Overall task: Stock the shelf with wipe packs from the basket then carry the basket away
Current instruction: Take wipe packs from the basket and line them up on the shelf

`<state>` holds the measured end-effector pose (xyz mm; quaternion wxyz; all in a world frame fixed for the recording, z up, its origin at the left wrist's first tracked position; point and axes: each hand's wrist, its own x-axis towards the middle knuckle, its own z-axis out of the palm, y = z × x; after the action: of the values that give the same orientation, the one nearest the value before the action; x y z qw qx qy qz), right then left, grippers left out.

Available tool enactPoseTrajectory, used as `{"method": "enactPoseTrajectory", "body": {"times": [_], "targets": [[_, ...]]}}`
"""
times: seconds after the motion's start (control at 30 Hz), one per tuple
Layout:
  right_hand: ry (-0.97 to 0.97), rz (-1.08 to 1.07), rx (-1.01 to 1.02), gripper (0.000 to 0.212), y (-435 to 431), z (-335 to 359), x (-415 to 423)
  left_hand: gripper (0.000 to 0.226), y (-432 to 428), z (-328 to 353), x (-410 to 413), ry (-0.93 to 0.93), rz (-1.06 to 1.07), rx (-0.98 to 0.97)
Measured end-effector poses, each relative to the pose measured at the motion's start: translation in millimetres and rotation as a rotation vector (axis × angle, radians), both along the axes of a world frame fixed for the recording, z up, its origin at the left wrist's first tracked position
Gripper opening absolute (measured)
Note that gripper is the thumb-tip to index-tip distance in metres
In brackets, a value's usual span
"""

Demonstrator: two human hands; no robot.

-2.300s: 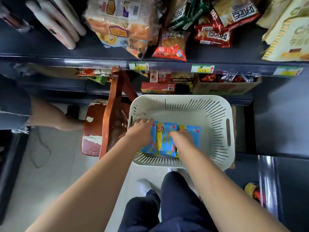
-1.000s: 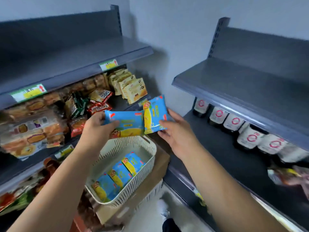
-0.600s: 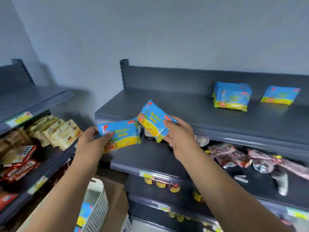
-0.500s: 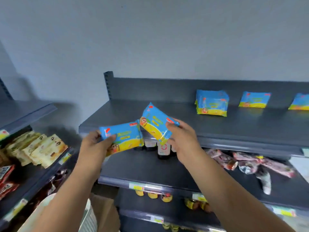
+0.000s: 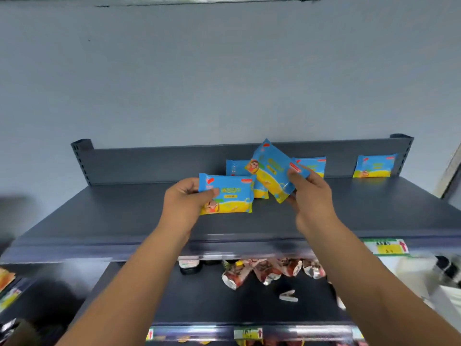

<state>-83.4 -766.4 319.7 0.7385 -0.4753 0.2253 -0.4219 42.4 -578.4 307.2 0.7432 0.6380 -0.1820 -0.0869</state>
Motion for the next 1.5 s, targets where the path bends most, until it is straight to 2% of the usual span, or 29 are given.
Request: {"method": "enactPoseTrajectory", "body": {"times": [0.23, 0.4, 0.67, 0.9, 1.1, 1.27, 1.4, 1.5], "targets": [[-0.018, 0.034, -0.045, 0.013, -75.0, 9.4, 13.8, 0.022, -71.2, 1.7, 19.3, 0.085, -0.012, 0.049], [-0.005, 0.075, -0.068, 0.015, -97.7, 6.6, 28.5, 0.018, -91.0, -13.5, 39.1, 0.063, 0.012, 0.146], [0.052, 0.094, -0.106, 0.016, -104.9, -0.8, 45.2, 0.023, -115.3, -32.1, 74.3, -0.209, -0.021, 0.378], [0.137, 0.122, -0.233, 0.017, -104.1, -13.0, 50.4, 0.026, -122.7, -45.5, 96.2, -0.4, -0.03, 0.685], [0.131, 0.165, -0.272, 0.02, -101.3, -15.8, 58.0, 0.029, -123.1, -50.9, 103.3, -0.322, -0.029, 0.699], [0.208, 0.24, -0.432, 0.022, -99.5, -20.9, 65.0, 0.029, -121.2, -54.5, 113.6, -0.238, -0.041, 0.59], [0.397, 0.22, -0.693, 0.02, -102.4, -34.9, 77.1, 0.02, -122.9, -57.5, 117.2, -0.16, -0.056, 0.515], [0.565, 0.111, -0.9, 0.021, -105.3, -46.4, 86.5, 0.011, -121.3, -56.8, 119.3, -0.083, -0.094, 0.491]]}}
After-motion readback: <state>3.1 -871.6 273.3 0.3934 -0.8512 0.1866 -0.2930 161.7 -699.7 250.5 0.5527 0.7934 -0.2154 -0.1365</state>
